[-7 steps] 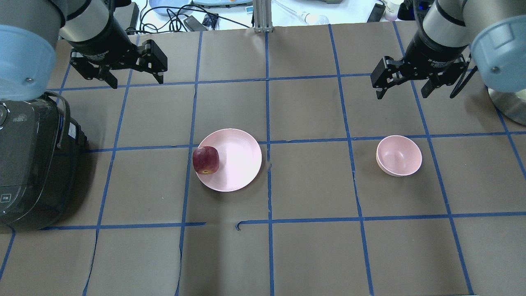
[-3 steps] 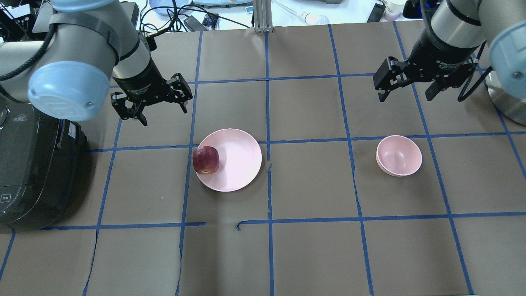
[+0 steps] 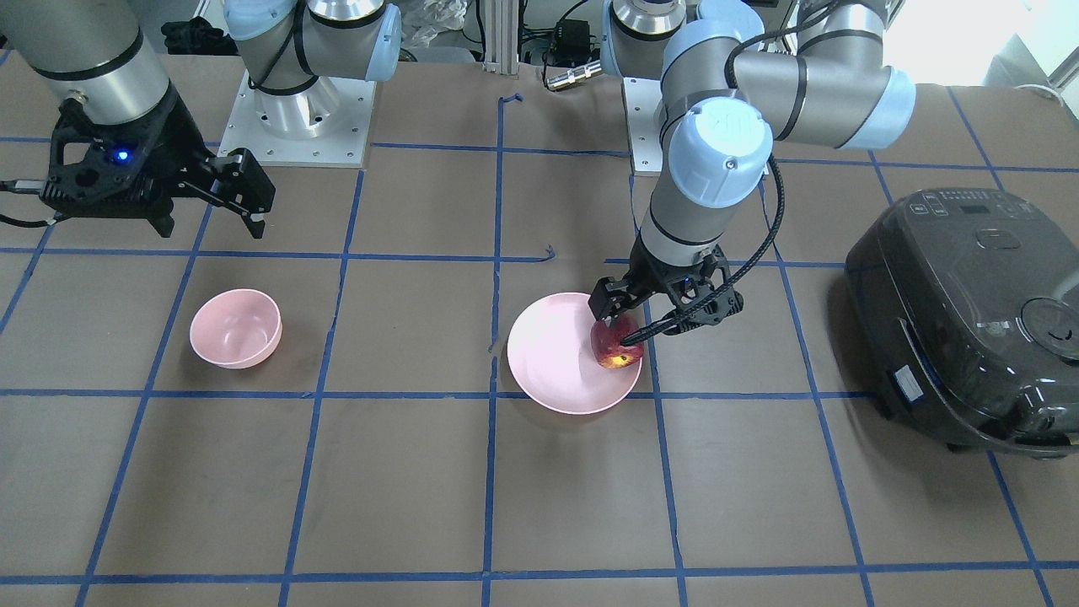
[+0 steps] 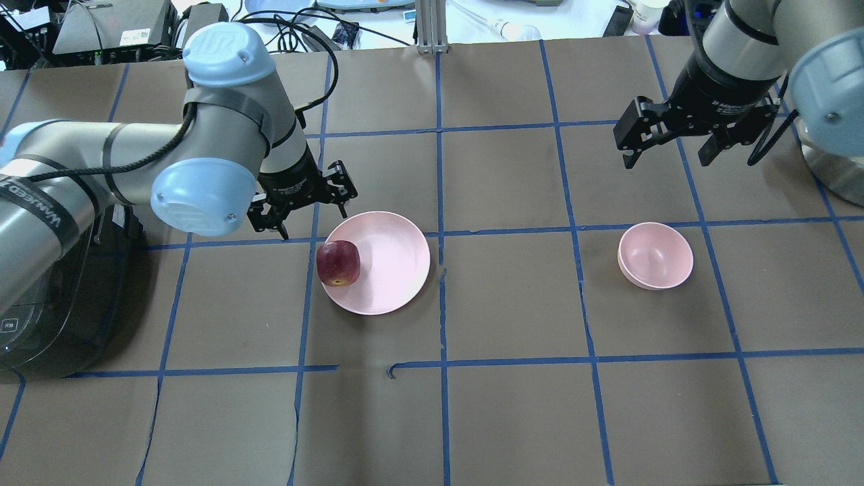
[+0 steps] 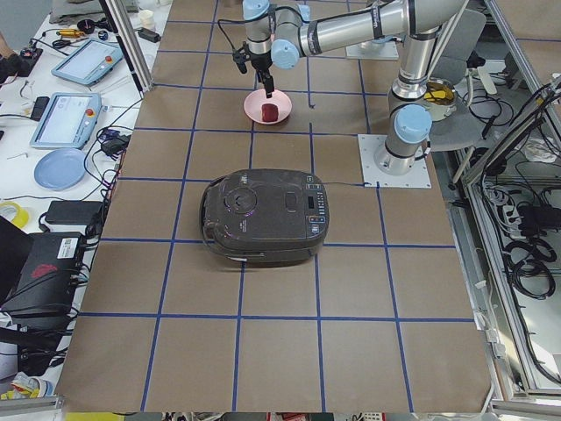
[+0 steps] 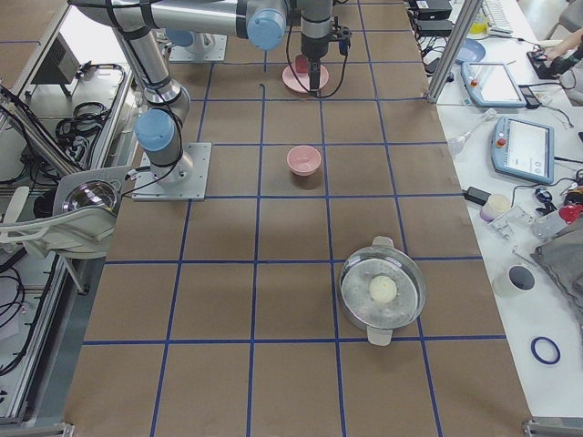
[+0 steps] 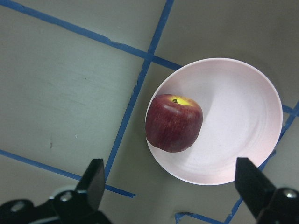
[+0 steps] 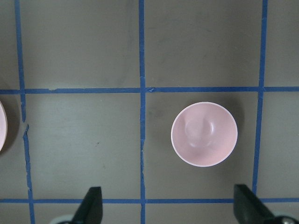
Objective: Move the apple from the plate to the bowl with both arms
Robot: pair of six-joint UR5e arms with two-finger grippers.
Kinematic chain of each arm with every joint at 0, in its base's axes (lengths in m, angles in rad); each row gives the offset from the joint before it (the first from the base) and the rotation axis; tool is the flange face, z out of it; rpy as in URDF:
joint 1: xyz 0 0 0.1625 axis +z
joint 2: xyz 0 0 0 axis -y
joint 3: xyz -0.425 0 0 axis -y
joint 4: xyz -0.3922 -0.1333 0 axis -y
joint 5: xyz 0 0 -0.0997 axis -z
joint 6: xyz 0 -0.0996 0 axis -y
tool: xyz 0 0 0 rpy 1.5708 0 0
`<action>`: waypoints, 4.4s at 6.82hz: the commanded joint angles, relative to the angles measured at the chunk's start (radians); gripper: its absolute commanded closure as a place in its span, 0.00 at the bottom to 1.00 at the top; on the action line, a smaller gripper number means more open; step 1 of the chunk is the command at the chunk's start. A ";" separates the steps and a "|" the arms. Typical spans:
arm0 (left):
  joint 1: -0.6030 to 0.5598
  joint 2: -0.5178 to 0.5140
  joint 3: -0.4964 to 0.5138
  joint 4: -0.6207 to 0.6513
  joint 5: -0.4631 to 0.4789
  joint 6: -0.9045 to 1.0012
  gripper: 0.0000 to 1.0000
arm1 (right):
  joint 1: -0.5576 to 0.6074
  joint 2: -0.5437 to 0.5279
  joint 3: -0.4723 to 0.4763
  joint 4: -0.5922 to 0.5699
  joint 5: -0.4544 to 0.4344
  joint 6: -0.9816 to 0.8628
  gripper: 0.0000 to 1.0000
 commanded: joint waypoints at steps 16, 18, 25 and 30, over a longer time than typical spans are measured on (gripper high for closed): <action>-0.065 -0.102 0.078 0.195 -0.471 -0.438 0.97 | -0.241 0.294 0.304 -0.540 0.066 -0.079 1.00; -0.065 -0.102 0.079 0.195 -0.468 -0.435 0.97 | -0.215 0.250 0.256 -0.459 0.249 -0.028 1.00; -0.072 -0.115 0.074 0.195 -0.470 -0.452 0.97 | 0.208 0.248 0.475 -0.762 0.295 0.173 1.00; -0.163 -0.105 0.052 0.243 -0.471 -0.571 0.97 | 0.117 0.237 0.353 -0.715 0.068 0.125 0.00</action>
